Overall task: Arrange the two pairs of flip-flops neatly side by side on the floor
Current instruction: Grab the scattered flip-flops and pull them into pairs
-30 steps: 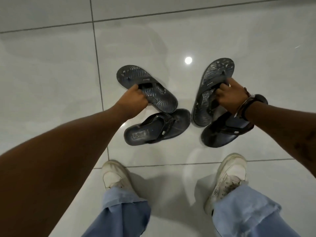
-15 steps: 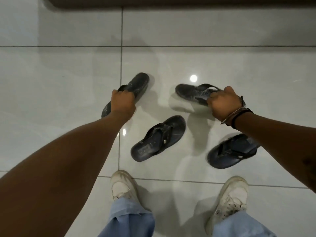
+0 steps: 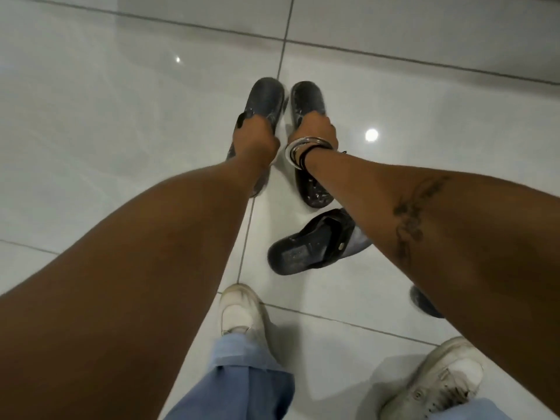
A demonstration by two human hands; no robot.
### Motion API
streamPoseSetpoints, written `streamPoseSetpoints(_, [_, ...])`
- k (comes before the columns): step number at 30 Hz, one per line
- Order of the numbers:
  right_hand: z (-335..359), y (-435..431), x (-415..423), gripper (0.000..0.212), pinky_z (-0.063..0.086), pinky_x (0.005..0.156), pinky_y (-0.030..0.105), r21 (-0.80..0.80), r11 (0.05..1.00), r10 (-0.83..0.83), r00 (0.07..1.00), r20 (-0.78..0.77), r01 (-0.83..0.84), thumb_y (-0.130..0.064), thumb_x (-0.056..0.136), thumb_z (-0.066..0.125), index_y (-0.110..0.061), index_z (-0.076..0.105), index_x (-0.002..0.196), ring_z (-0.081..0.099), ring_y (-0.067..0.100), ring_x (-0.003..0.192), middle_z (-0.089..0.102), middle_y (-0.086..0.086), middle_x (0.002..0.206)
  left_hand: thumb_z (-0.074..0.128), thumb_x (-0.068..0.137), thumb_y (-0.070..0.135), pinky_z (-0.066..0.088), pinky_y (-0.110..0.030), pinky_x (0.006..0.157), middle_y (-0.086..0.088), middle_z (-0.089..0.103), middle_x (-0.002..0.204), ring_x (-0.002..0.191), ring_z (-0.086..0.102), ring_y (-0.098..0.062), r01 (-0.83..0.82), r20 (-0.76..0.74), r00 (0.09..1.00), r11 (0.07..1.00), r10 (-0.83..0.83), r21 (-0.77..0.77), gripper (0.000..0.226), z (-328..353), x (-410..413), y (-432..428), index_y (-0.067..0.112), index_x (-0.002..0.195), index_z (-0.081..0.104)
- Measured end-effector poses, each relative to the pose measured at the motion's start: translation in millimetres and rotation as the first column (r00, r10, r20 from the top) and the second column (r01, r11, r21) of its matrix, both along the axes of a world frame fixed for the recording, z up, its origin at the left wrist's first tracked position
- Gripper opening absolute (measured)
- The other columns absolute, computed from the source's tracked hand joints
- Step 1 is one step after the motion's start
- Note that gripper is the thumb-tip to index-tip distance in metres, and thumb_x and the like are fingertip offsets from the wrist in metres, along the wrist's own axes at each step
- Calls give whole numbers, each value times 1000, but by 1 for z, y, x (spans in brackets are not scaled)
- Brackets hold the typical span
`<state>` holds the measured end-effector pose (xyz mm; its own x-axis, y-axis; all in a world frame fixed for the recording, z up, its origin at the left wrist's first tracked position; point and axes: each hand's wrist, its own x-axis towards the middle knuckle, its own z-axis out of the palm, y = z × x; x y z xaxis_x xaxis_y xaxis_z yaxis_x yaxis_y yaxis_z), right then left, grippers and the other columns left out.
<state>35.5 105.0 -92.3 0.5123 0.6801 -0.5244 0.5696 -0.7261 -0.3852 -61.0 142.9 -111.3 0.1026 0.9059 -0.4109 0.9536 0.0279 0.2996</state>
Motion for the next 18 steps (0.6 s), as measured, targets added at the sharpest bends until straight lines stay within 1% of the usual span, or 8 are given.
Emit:
streamPoseSetpoints(5, [-29, 2, -6, 40, 46, 91, 34, -42, 999, 12, 991, -135, -18, -21, 86, 62, -7, 59, 123, 56, 29, 117, 57, 12, 131, 56, 86, 11, 54, -38, 81, -16, 70, 102, 95, 66, -34, -91, 84, 992, 994, 96, -63, 19, -3, 3, 2, 4, 99, 67])
streamPoseSetpoints(7, [-29, -3, -5, 33, 45, 95, 33, -18, 1000, 8, 983, -182, -11, -16, 89, 57, -4, 62, 120, 58, 29, 115, 61, 13, 125, 56, 86, 13, 55, -40, 84, -15, 70, 103, 97, 66, -33, -92, 78, 992, 992, 99, -87, 21, -3, 6, -3, 7, 103, 67])
streamPoseSetpoints(9, [-20, -14, 2, 22, 48, 93, 27, 88, 995, -19, 976, -218, 39, -11, 88, 60, -6, 71, 105, 64, 28, 102, 71, 12, 108, 56, 87, 15, 53, -42, 90, -12, 70, 104, 98, 65, -32, -119, 68, 990, 990, 124, -82, 20, 2, 11, -15, 10, 103, 67])
streamPoseSetpoints(11, [-3, -32, 18, 12, 53, 83, 25, 183, 978, -55, 966, -252, 103, -15, 83, 67, -10, 76, 90, 68, 24, 87, 75, 8, 93, 54, 87, 19, 51, -44, 93, -11, 70, 104, 98, 64, -31, -147, 66, 987, 989, 145, 33, 19, 11, 17, -35, 12, 99, 67])
streamPoseSetpoints(13, [15, -58, 44, 11, 56, 79, 31, 245, 968, -5, 975, -224, 62, -16, 83, 64, -11, 74, 85, 68, 24, 84, 74, 9, 91, 52, 90, 24, 48, -46, 94, -12, 68, 107, 100, 62, -31, -117, 35, 993, 975, 112, 191, 23, 23, 25, -59, 10, 98, 68])
streamPoseSetpoints(15, [25, -93, 80, 16, 55, 80, 36, 194, 980, 53, 993, -110, -31, -17, 86, 58, -9, 71, 89, 65, 28, 91, 69, 12, 101, 49, 93, 29, 43, -46, 92, -14, 65, 110, 103, 60, -33, -124, 3, 992, 969, 126, 215, 31, 32, 42, -91, 8, 102, 68])
streamPoseSetpoints(17, [28, -136, 119, 26, 50, 93, 37, 30, 999, 14, 1000, 12, -14, -23, 90, 53, -10, 65, 108, 57, 29, 111, 59, 13, 121, 45, 94, 35, 42, -46, 94, -15, 64, 116, 109, 58, -35, -246, -40, 968, 967, 249, 62, 40, 37, 60, -127, 7, 112, 65])
streamPoseSetpoints(18, [28, -162, 138, 33, 45, 99, 39, -89, 994, -60, 995, 77, 67, -27, 90, 52, -11, 60, 117, 51, 29, 120, 52, 12, 131, 45, 93, 38, 42, -46, 97, -15, 64, 121, 112, 57, -34, -354, -48, 935, 932, 351, -78, 44, 38, 68, -147, 8, 119, 63])
